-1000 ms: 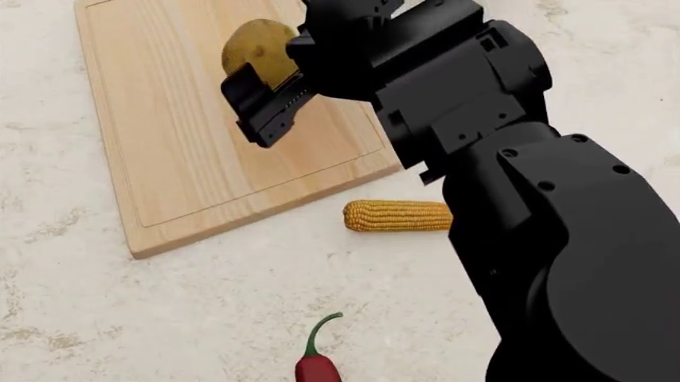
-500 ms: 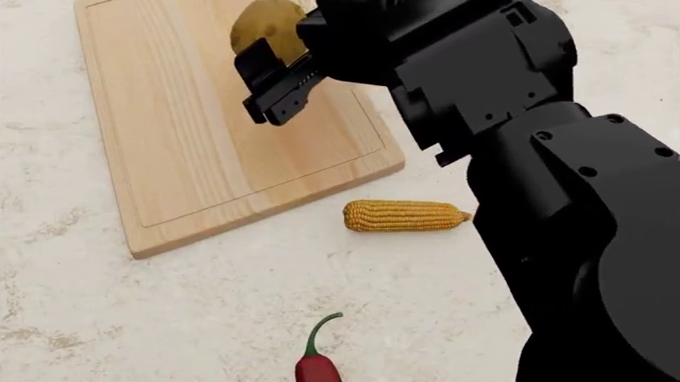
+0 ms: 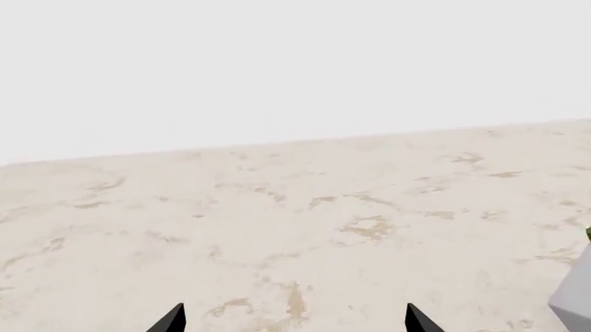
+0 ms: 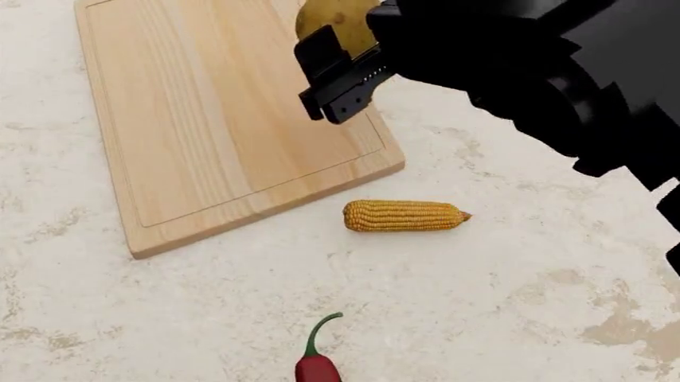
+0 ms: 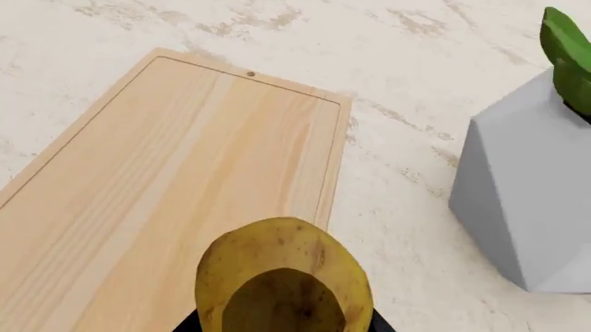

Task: Clear the non-vegetable object off the cutting board and place the vegetables onto it.

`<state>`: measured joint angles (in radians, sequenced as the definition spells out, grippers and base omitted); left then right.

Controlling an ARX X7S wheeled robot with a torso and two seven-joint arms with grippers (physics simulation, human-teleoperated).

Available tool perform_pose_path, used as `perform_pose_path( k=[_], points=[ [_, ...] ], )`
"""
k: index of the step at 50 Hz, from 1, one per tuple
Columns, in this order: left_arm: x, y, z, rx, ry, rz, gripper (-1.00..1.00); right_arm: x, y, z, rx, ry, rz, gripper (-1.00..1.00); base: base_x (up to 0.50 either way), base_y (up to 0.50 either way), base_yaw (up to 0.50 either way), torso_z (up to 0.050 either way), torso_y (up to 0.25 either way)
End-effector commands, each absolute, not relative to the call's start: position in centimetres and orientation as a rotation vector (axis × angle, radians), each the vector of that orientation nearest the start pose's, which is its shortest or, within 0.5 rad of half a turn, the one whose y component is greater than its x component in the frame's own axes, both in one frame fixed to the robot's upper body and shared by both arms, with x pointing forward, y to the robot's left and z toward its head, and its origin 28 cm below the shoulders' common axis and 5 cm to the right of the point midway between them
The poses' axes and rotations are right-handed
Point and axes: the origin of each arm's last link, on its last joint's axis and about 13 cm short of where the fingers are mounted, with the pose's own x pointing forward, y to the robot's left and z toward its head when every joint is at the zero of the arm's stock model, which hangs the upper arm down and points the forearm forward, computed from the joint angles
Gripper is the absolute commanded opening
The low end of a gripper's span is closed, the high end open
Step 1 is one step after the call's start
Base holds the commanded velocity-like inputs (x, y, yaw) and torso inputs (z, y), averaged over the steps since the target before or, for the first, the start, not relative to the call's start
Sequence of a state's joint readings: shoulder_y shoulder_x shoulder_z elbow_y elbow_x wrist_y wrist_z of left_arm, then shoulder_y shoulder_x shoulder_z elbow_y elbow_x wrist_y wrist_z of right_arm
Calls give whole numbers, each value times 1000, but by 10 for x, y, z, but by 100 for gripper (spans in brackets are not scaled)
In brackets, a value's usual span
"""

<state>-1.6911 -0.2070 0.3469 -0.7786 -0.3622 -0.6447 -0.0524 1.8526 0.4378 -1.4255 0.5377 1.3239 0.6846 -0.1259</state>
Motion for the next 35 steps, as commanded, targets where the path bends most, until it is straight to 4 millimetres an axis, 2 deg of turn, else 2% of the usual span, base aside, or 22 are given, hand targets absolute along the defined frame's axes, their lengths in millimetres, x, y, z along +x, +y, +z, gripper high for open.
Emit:
perform_pose_path(
  k=[1,21,35],
  points=[
    [396,236,408,59,-237,-42,100,341,-127,358,-390,232,529,-100,0,0,0,0,0],
    [395,236,410,54,-242,-41,100,310,-166,348,-311,221,356,-100,0,0,0,0,0],
    [396,234,406,58,-236,-47,100,302,-194,344,-285,237,214,-100,0,0,0,0,0]
  ],
)
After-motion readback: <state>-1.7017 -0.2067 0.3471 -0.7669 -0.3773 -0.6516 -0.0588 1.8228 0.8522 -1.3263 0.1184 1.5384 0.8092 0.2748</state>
